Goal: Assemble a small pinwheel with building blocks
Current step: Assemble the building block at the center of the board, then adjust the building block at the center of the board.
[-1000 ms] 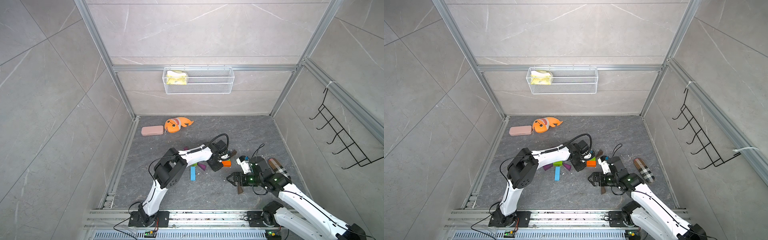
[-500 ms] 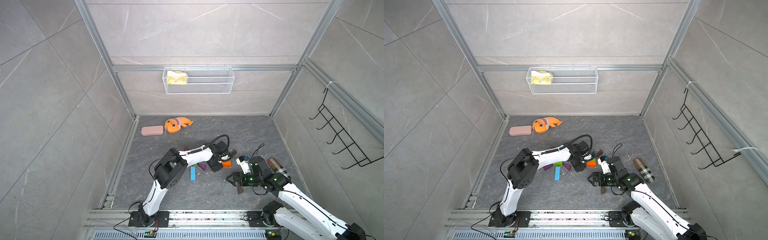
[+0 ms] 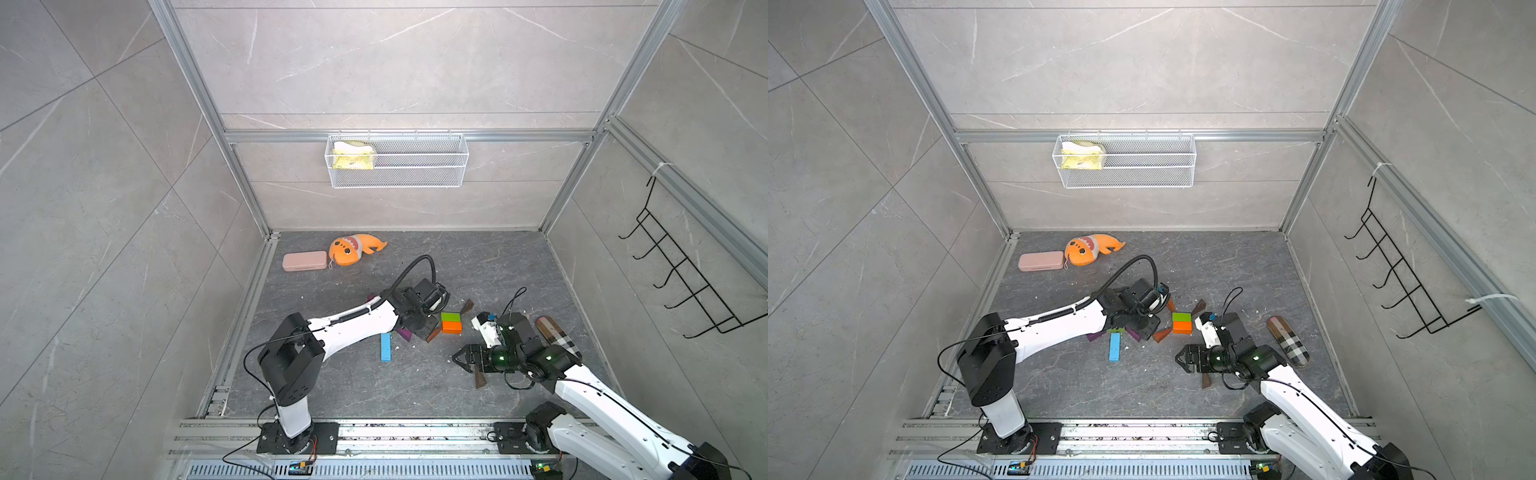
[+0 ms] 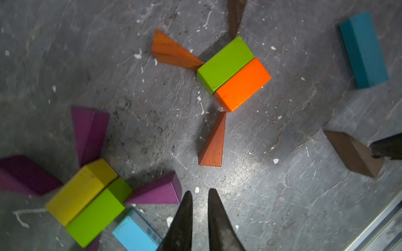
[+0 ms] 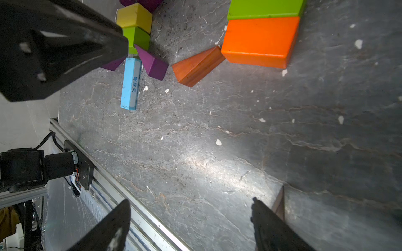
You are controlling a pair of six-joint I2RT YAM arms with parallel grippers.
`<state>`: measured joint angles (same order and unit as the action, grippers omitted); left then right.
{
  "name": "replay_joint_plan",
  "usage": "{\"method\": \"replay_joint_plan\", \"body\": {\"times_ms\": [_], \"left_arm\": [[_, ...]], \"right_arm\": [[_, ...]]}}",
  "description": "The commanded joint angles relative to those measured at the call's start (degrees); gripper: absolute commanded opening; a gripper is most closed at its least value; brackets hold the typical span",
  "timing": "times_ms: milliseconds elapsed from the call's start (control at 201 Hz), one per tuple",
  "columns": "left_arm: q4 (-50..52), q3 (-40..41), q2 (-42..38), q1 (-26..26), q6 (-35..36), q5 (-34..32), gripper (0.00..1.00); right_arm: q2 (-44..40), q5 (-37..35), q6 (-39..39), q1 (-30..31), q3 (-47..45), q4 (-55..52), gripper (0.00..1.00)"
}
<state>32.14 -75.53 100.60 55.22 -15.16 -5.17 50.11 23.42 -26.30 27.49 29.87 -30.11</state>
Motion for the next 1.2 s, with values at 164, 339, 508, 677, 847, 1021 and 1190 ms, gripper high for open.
{"method": "replay_joint_plan", "body": {"times_ms": [164, 339, 508, 677, 847, 1021, 1190], "left_arm": [[-2.5, 3.6, 0.6, 3.5, -24.9, -3.2, 0.14], [-2.2, 2.6, 3.4, 3.6, -27.6, -2.9, 0.03], [-2.1, 2.3, 5.3, 3.6, -28.8, -3.5, 0.03], [-3.1, 2.1, 6.7, 3.6, -29.1, -4.1, 0.08], [-3.0, 1.2, 7.8, 3.5, -29.4, -4.1, 0.16], [-2.7, 0.7, 8.7, 3.6, -29.7, -4.0, 0.19], [-1.9, 0.5, 8.7, 3.5, -29.7, -4.9, 0.21]], "right_arm": [[1.6, 1.6, 1.4, 0.3, 0.2, 0.8, 0.87], [1.2, 1.6, 1.3, 0.3, 0.1, 0.8, 0.87], [0.8, 1.6, 1.3, 0.3, 0.1, 0.7, 0.87], [1.2, 1.7, 1.3, 0.3, 0.1, 0.7, 0.87], [1.1, 1.5, 1.3, 0.3, 0.1, 0.7, 0.87], [1.0, 1.4, 1.3, 0.3, 0.1, 0.7, 0.87], [1.3, 1.4, 1.3, 0.3, 0.1, 0.7, 0.87]]}}
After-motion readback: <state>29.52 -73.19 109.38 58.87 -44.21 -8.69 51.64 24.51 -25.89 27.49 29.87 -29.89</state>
